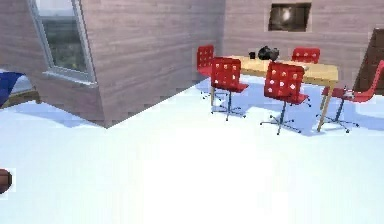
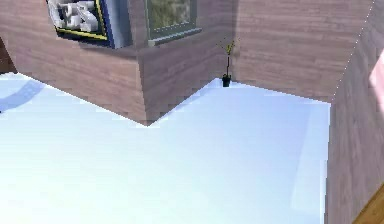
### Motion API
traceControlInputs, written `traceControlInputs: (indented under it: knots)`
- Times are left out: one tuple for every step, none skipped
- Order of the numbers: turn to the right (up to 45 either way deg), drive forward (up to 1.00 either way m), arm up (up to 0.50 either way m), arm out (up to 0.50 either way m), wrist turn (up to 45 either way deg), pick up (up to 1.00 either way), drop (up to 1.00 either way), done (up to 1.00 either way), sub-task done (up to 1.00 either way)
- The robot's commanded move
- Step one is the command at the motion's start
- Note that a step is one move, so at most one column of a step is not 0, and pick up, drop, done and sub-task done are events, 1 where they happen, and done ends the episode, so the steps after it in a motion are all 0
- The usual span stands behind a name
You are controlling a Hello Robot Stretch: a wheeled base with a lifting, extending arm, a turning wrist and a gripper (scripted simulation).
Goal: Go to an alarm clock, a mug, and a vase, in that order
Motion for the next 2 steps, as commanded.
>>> traceControlInputs:
  knots:
    - [0.0,1.00,0.00,0.00,0.0,0.00,0.00,0.00,0.00]
    - [-3.0,0.00,0.00,0.00,0.0,0.00,0.00,0.00,0.00]
